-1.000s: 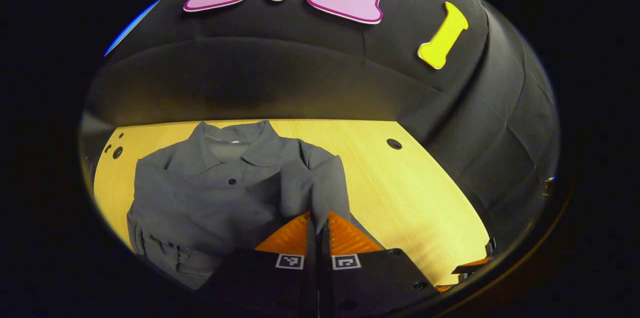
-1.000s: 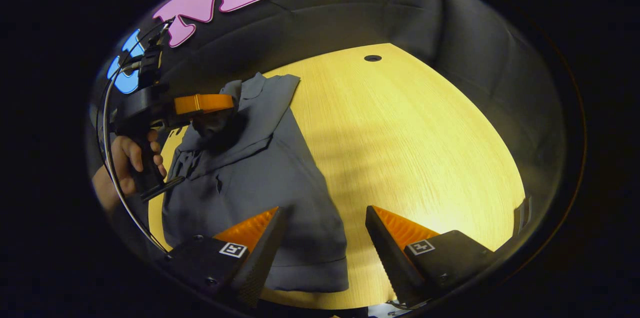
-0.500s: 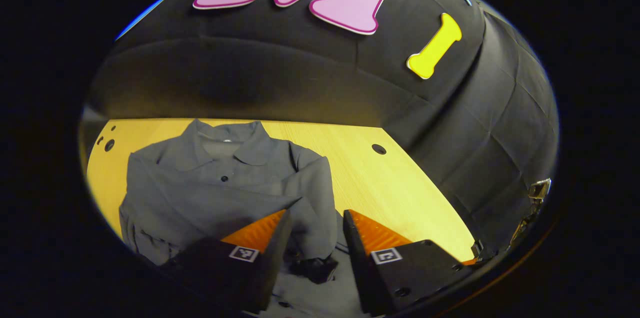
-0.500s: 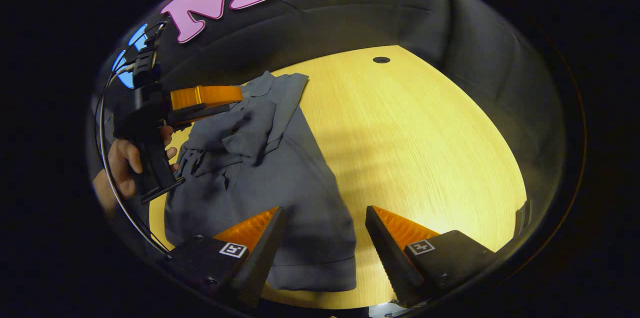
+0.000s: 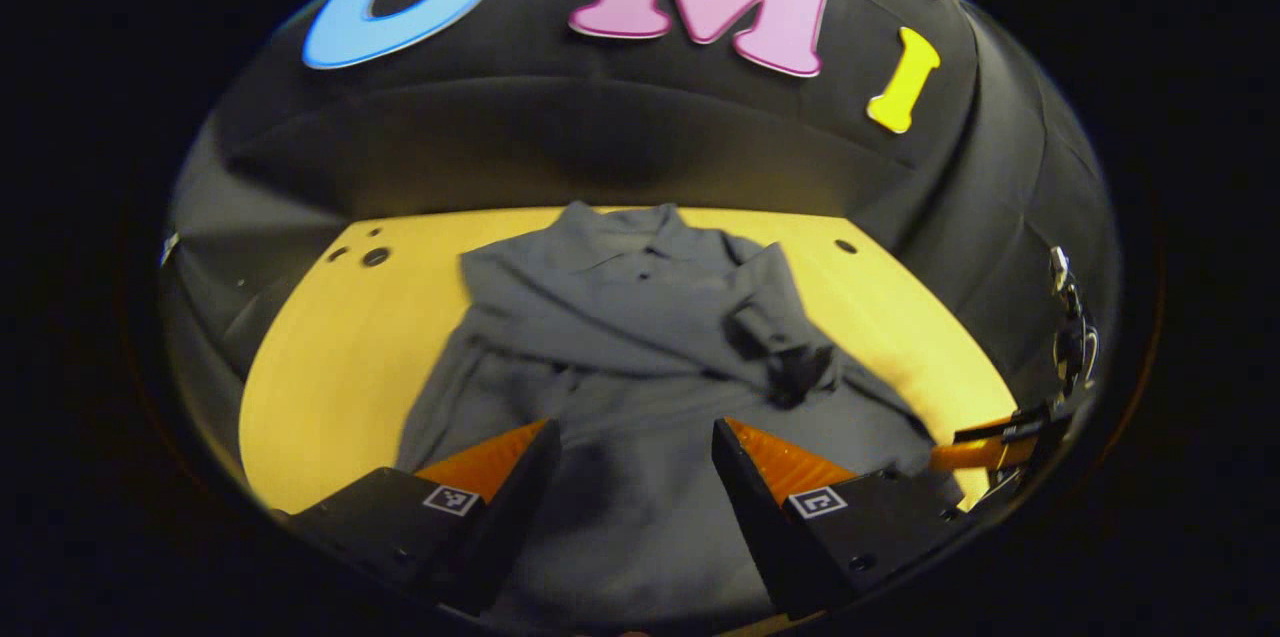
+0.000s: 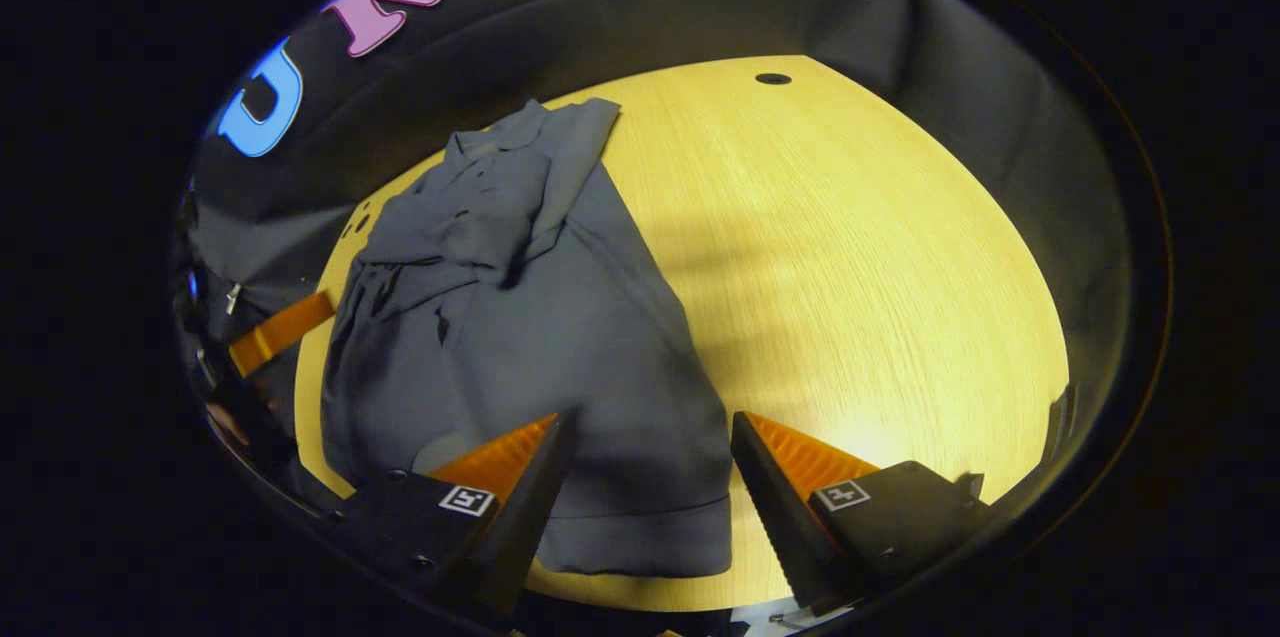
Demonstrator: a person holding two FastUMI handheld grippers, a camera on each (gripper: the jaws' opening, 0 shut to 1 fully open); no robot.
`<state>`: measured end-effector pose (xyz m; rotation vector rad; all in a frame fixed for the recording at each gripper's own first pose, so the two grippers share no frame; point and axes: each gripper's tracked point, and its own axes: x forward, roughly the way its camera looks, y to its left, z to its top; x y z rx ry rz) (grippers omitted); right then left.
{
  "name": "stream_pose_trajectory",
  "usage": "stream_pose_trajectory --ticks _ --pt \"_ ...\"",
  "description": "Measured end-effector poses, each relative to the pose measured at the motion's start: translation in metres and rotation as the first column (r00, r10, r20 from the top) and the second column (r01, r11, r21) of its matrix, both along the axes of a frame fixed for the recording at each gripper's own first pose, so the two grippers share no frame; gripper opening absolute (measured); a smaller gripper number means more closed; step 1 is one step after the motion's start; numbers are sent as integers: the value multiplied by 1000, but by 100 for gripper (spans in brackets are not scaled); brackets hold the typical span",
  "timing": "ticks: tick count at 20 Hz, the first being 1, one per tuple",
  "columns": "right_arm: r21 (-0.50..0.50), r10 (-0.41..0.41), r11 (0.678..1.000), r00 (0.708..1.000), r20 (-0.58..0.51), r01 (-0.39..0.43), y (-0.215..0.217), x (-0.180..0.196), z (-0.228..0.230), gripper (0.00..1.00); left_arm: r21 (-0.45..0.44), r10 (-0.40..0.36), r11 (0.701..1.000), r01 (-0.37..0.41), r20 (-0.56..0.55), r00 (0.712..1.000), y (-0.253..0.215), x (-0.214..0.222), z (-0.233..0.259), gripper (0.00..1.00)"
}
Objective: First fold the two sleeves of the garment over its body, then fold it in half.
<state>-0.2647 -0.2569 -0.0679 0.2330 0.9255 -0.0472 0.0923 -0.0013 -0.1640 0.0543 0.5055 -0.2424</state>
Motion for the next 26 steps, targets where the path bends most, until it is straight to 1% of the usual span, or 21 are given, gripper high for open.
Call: stream_pose_trajectory --ticks 2,5,7,9,10,11,16,18,20,25,26 --pt "-16 -12 1000 1000 -21 12 -5 -7 -8 99 14 81 997 -80 -37 996 49 -26 -20 96" --pt "-4 -23 1000 998 -63 23 -4 -16 -20 99 25 200 980 -198 -97 975 106 -62 -51 96" --pt "13 -22 1000 995 -92 23 3 -25 -26 99 17 252 968 -252 -130 959 132 -81 -68 96" --pt "8 -10 1000 995 -99 11 10 -28 -27 100 2 287 957 -290 -150 946 147 -94 -79 96" --pt "11 1 1000 994 -110 0 17 -30 -28 99 -4 297 953 -302 -159 941 153 -98 -85 92" --pt "11 11 1000 993 -118 -10 24 -30 -28 99 -9 301 952 -307 -168 939 157 -101 -90 96" --pt "26 101 995 984 -147 -98 68 -38 -30 99 -35 275 957 -287 -197 941 159 -112 -105 96" --pt "20 142 990 977 -160 -141 83 -40 -31 100 -52 260 960 -276 -212 942 156 -115 -111 96" --pt "7 174 984 970 -168 -176 94 -41 -31 100 -45 256 961 -272 -217 942 155 -114 -115 96" --pt "-31 177 982 965 -194 -187 107 -41 -38 99 -23 233 970 -244 -213 949 150 -110 -115 97" --pt "-54 176 980 964 -200 -190 106 -43 -39 99 1 232 972 -237 -214 949 148 -109 -117 93"
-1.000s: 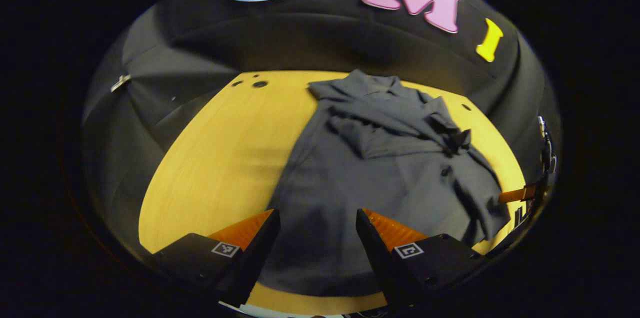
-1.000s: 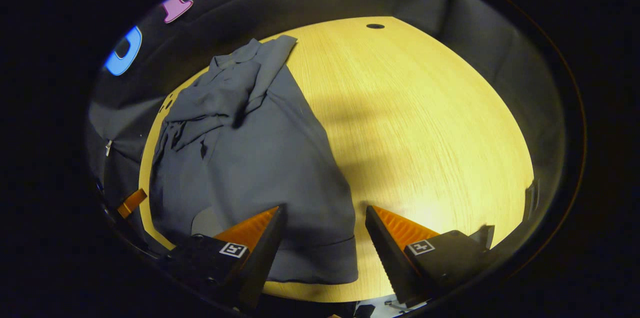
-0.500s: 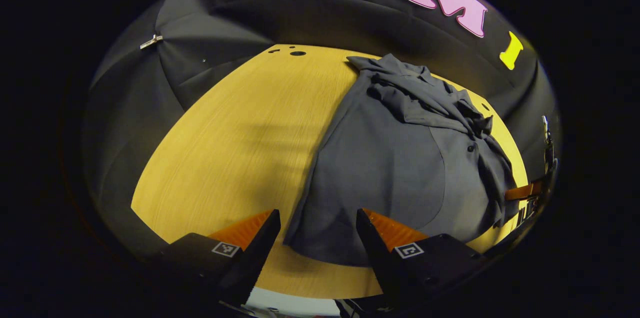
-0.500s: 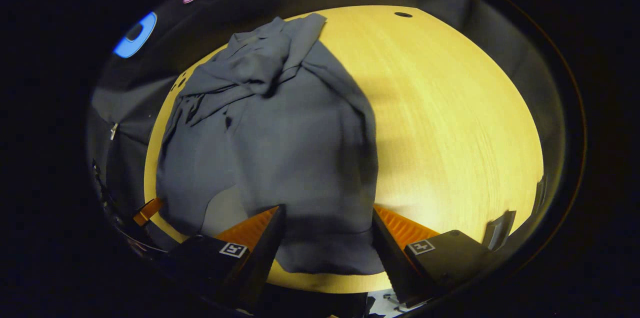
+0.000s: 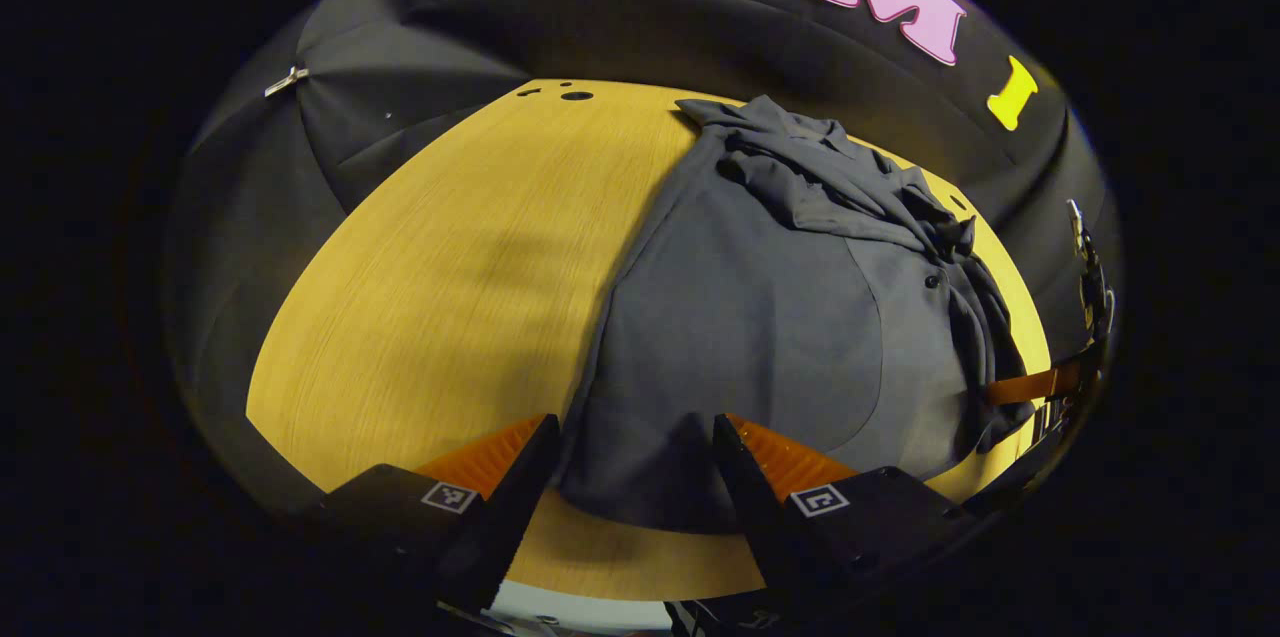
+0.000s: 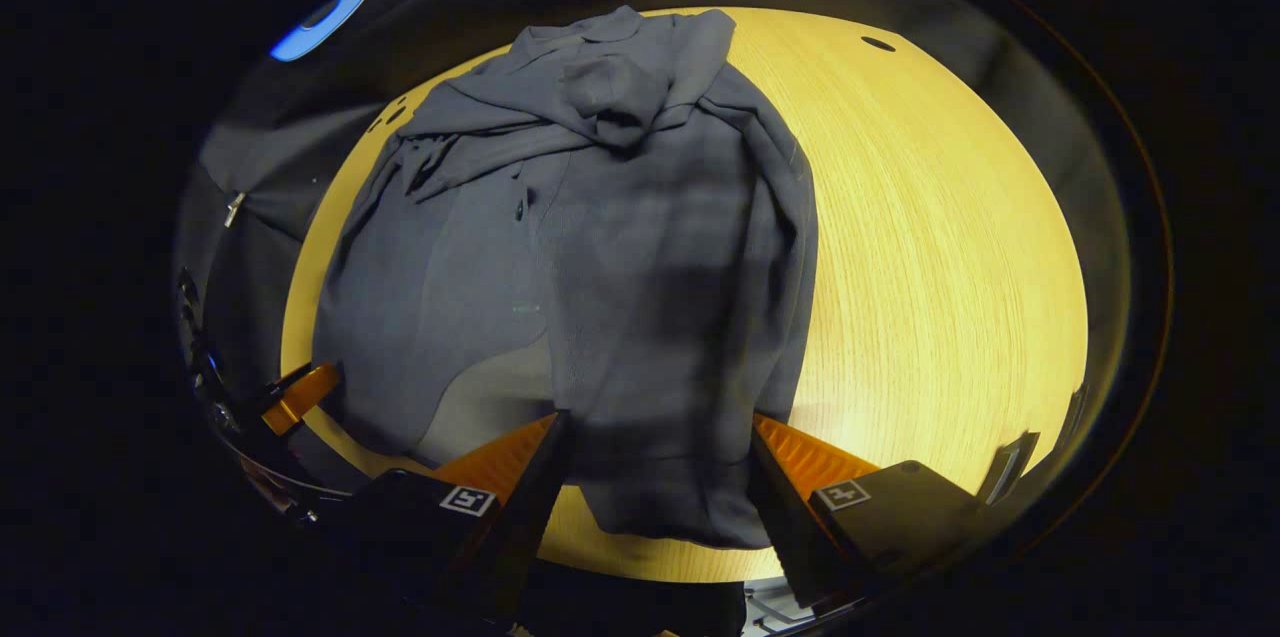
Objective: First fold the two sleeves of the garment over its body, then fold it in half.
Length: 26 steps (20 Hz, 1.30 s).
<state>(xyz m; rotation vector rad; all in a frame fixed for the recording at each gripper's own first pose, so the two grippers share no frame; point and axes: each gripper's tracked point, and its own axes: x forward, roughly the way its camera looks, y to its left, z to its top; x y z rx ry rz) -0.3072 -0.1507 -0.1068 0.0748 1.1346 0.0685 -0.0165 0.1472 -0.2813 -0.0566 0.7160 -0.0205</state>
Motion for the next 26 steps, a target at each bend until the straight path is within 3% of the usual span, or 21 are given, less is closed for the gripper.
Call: stream_pose_trajectory --ticks 1,3,4,5,6,8,9,11,12,13,14,15,18,22,26 --pt "-24 7 1000 1000 2 -7 0 1 -2 99 36 -8 999 8 -8 1000 -1 0 -1 98" --pt "-71 24 997 1000 -1 -24 -1 0 -5 100 112 -49 992 51 -21 999 -8 -1 -5 98" --pt "-91 26 995 1000 -1 -26 -2 0 -4 99 125 -65 990 66 -12 998 -12 1 -4 92" --pt "-112 25 993 1000 -4 -25 -4 0 -5 99 126 -69 989 71 -22 997 -14 0 -6 94" --pt "-121 21 992 1000 -1 -21 -4 0 -5 98 118 -63 991 64 -17 998 -16 0 -5 88" --pt "-113 19 993 1000 5 -18 -1 3 -4 93 100 -48 994 49 -10 999 -19 1 -4 84" --pt "-103 14 995 1000 4 -13 1 3 -4 84 101 -55 993 56 -15 998 -21 0 -5 83" --pt "-102 0 995 1000 5 0 1 6 -5 57 111 -101 989 102 -13 995 -31 2 -6 77" --pt "-95 -7 995 1000 7 8 2 7 -5 41 117 -122 985 123 -14 992 -34 2 -6 65" --pt "-78 -4 997 1000 10 4 4 8 -4 25 123 -133 983 133 -15 991 -37 2 -6 61" --pt "-69 6 998 1000 17 -5 5 8 -5 19 123 -139 982 140 -17 990 -39 1 -6 45" --pt "-48 33 998 999 31 -32 7 9 -4 14 119 -144 982 145 -17 989 -42 1 -5 40" --pt "14 87 996 995 44 -88 8 9 -3 7 115 -156 981 155 -4 988 -50 3 -3 11" --pt "41 74 996 995 64 -77 8 13 2 5 95 -233 968 232 -2 973 -60 8 3 6" --pt "52 74 995 992 105 -80 8 16 18 5 27 -198 980 197 48 979 -63 14 29 6"
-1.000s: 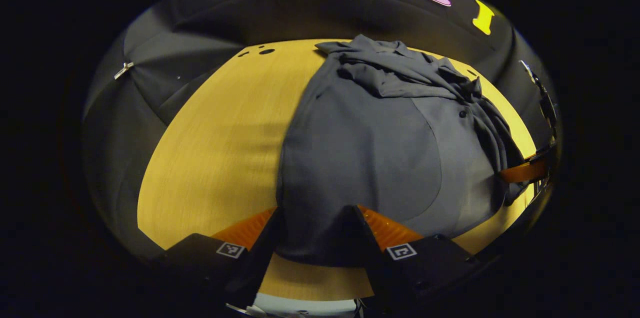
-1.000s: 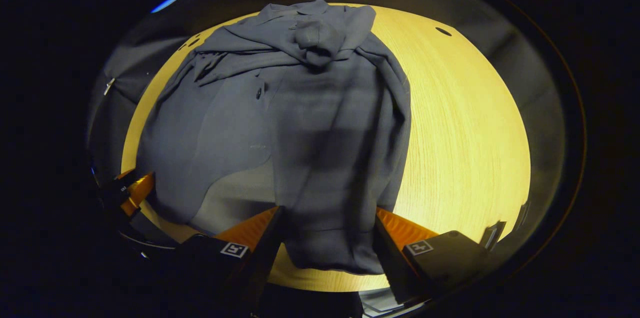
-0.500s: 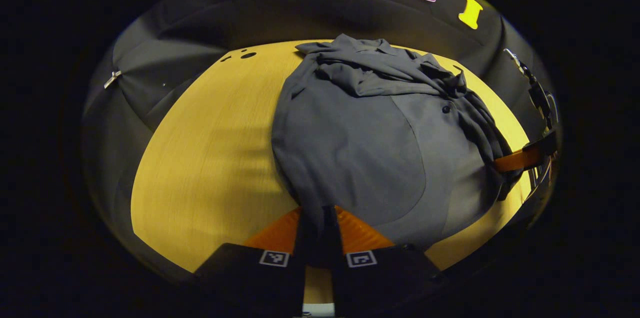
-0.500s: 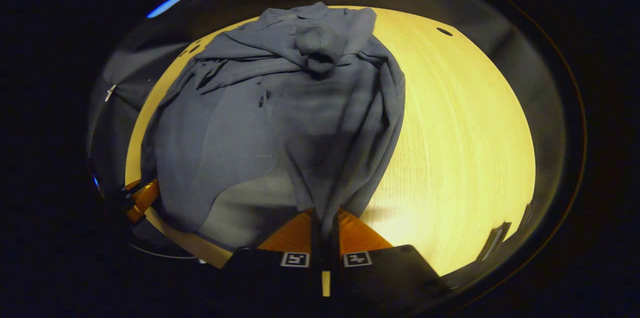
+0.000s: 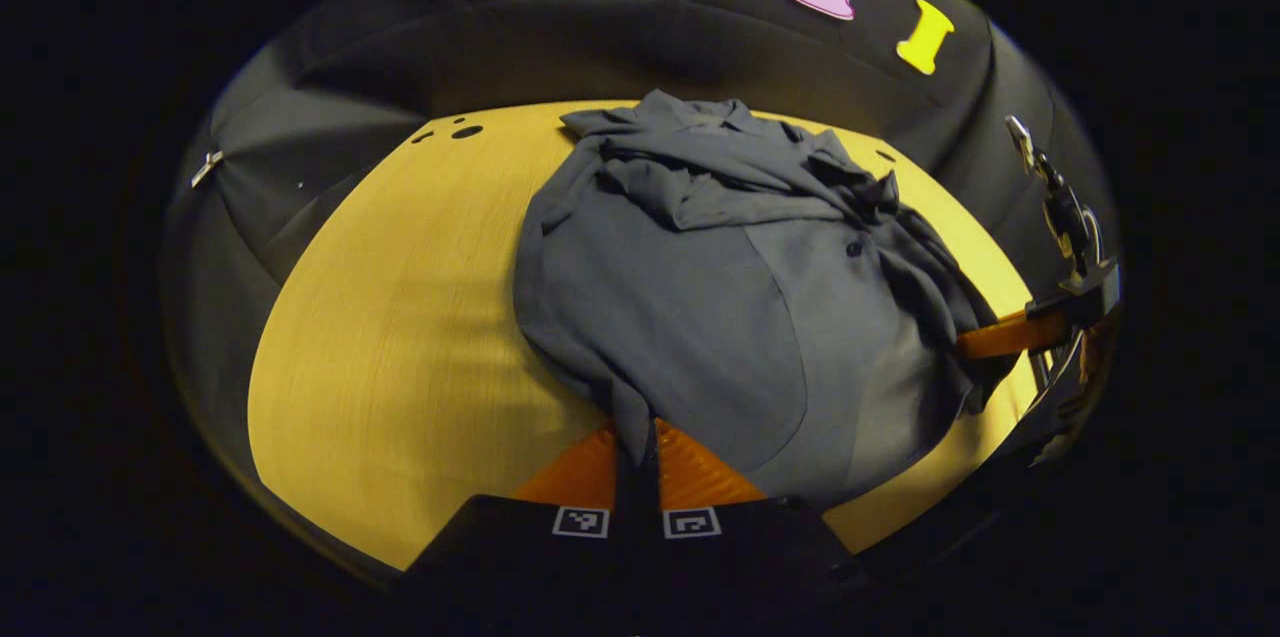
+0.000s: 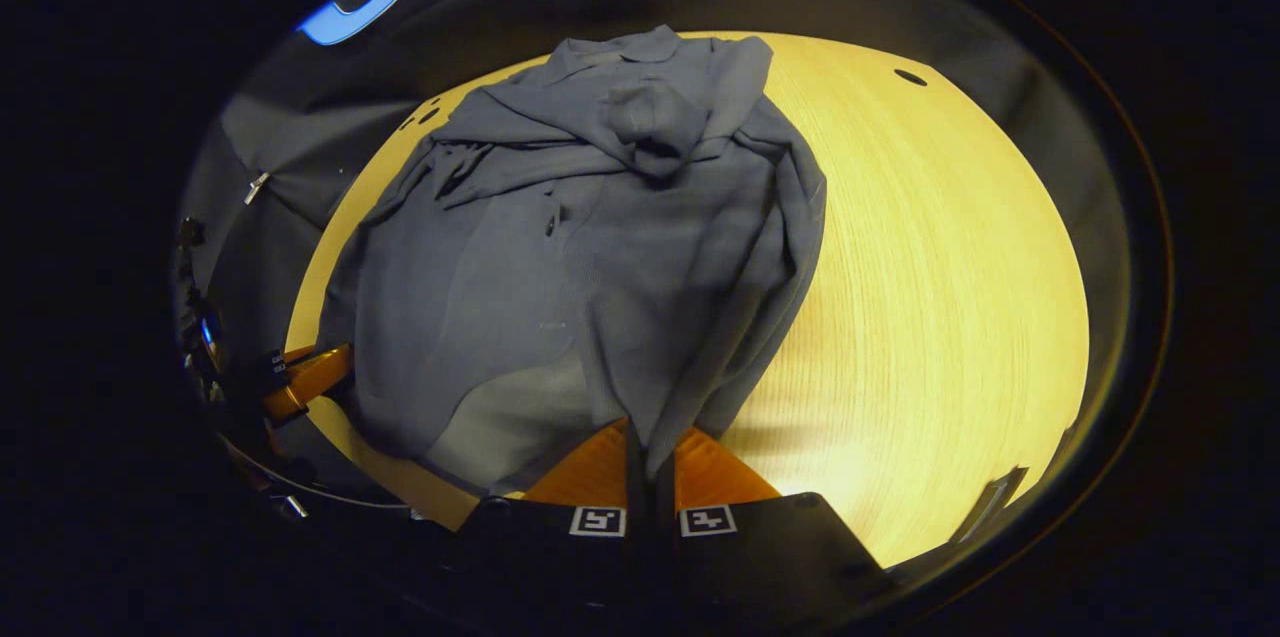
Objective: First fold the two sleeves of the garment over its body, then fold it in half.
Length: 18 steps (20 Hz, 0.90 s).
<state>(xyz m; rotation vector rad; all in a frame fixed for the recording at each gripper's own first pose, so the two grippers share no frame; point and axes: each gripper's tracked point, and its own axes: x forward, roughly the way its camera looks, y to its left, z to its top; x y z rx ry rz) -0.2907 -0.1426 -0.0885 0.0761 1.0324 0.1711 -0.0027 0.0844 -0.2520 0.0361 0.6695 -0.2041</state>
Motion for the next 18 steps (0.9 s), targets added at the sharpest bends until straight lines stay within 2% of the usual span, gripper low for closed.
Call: stream_pose_trajectory --ticks 5,9,13,18 --pt "52 -36 998 998 48 34 2 15 25 5 -65 27 998 -24 37 999 -2 9 35 6" --pt "25 -12 1000 995 94 10 -4 27 42 5 -111 46 993 -37 79 996 -4 22 65 6" --pt "42 -16 999 991 132 10 -2 42 60 5 -170 61 984 -43 104 993 -11 35 90 6" --pt "44 -9 999 978 206 0 -4 68 87 5 -162 58 986 -32 155 986 -14 53 118 5"
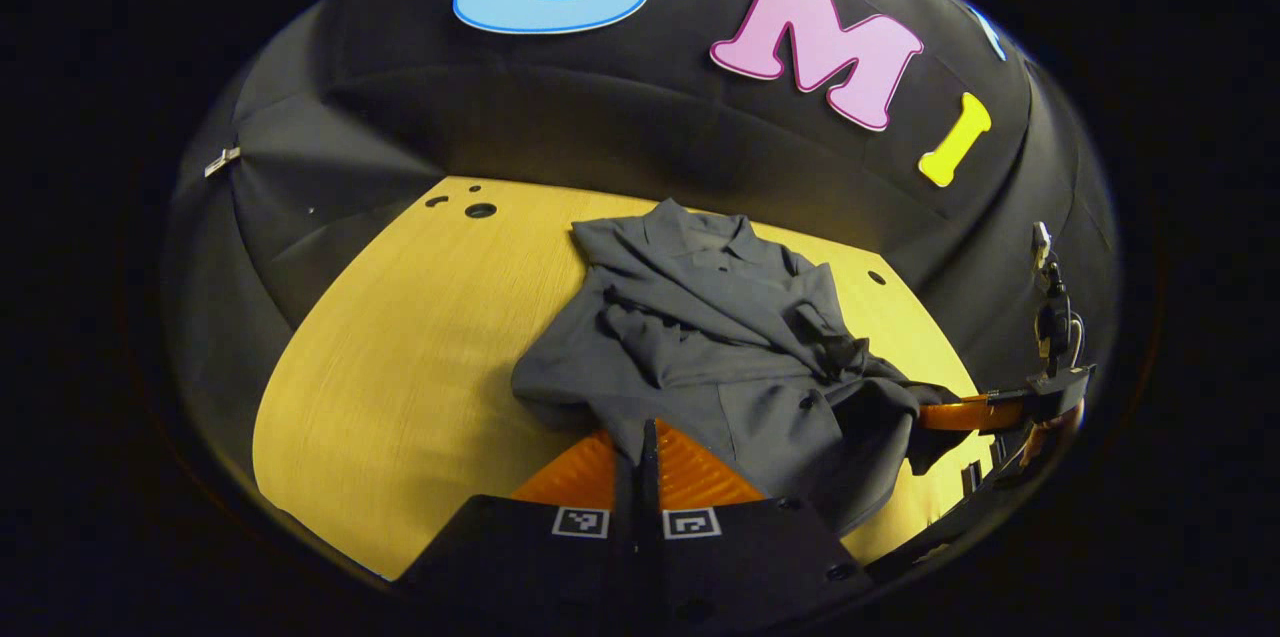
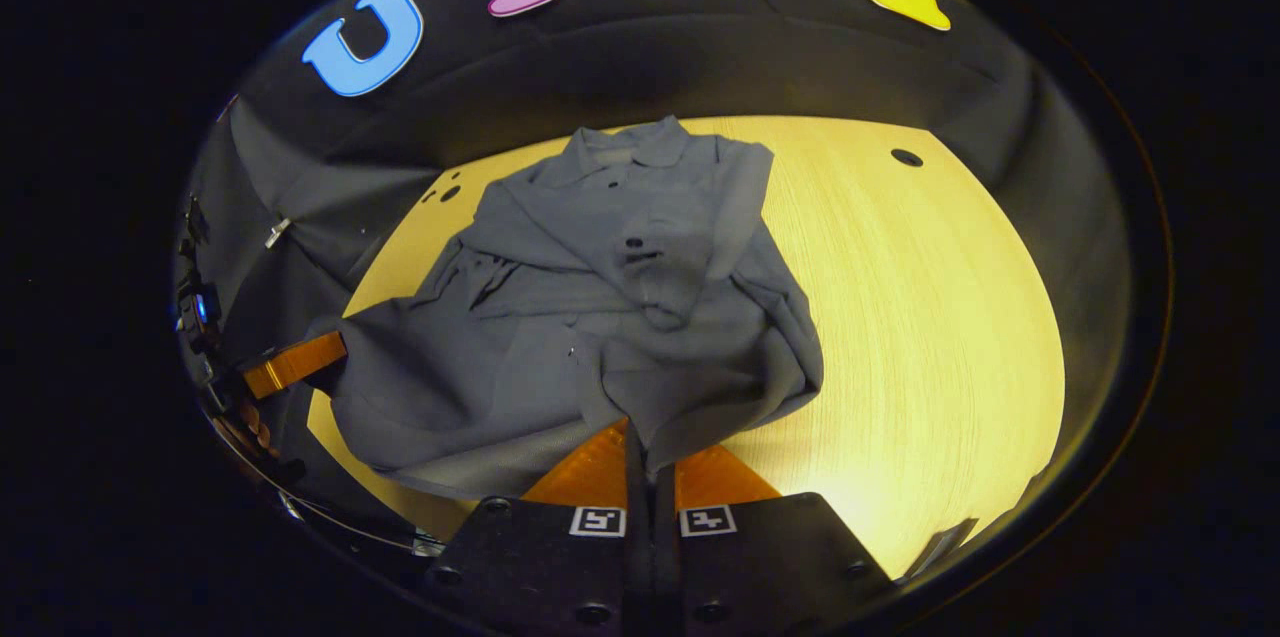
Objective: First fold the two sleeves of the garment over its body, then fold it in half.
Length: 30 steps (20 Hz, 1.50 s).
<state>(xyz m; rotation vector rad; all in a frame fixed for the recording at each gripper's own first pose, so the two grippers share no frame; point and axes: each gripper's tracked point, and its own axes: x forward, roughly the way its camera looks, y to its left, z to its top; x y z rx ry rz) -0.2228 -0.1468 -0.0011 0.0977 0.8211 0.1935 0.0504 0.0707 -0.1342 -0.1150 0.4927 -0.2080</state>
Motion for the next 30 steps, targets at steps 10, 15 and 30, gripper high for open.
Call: stream_pose_trajectory --ticks 10,15,30 --pt "23 -4 1000 993 116 1 -5 79 40 5 -86 40 996 -33 75 996 -13 71 54 5" --pt "20 -9 1000 987 159 6 -5 124 52 5 -63 52 997 -43 145 988 -15 124 79 9" --pt "53 -66 997 972 224 55 -13 252 54 5 -199 144 974 -110 164 976 -13 262 80 5"
